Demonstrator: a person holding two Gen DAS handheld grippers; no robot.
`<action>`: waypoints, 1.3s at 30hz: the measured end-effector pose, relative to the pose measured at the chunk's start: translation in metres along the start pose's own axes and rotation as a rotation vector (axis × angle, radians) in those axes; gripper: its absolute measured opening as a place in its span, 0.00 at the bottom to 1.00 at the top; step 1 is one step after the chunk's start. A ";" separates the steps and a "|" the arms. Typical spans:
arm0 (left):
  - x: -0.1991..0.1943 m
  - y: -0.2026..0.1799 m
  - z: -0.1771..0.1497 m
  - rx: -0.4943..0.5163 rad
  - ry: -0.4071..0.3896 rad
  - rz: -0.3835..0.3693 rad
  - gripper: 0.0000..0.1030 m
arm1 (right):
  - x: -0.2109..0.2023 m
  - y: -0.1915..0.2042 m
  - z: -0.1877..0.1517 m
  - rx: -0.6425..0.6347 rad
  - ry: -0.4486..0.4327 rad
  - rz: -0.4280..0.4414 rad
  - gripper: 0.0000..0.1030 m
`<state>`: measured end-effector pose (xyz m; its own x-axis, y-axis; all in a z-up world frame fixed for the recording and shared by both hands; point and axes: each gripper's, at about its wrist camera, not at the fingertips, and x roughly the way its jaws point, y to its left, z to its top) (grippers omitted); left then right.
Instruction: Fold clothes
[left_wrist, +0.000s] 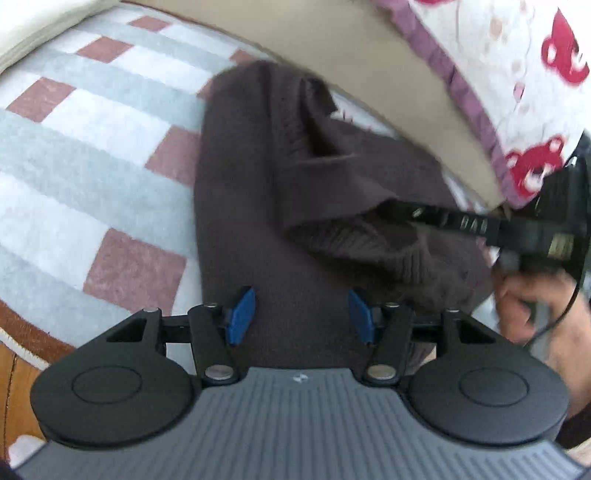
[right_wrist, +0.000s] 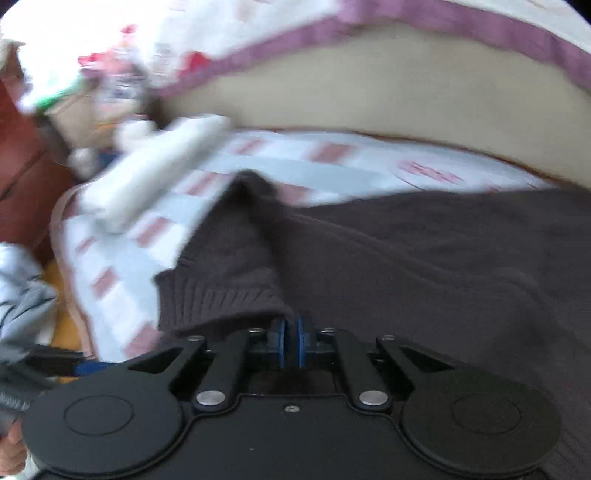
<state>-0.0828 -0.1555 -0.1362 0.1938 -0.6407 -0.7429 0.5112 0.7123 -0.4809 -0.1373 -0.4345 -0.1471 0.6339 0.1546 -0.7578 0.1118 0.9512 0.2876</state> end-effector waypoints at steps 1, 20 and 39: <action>0.003 -0.002 -0.002 0.013 0.010 0.013 0.54 | 0.001 -0.009 0.000 0.024 0.019 -0.049 0.15; 0.056 0.001 0.099 -0.067 -0.049 -0.171 0.32 | -0.034 0.045 0.011 -0.571 -0.057 0.194 0.70; 0.067 0.001 0.153 -0.005 -0.177 0.071 0.63 | 0.042 -0.106 0.057 0.249 0.015 0.159 0.32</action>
<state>0.0590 -0.2421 -0.1150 0.3734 -0.6289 -0.6820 0.4869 0.7586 -0.4329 -0.0789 -0.5442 -0.1759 0.6475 0.3022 -0.6996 0.1977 0.8200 0.5372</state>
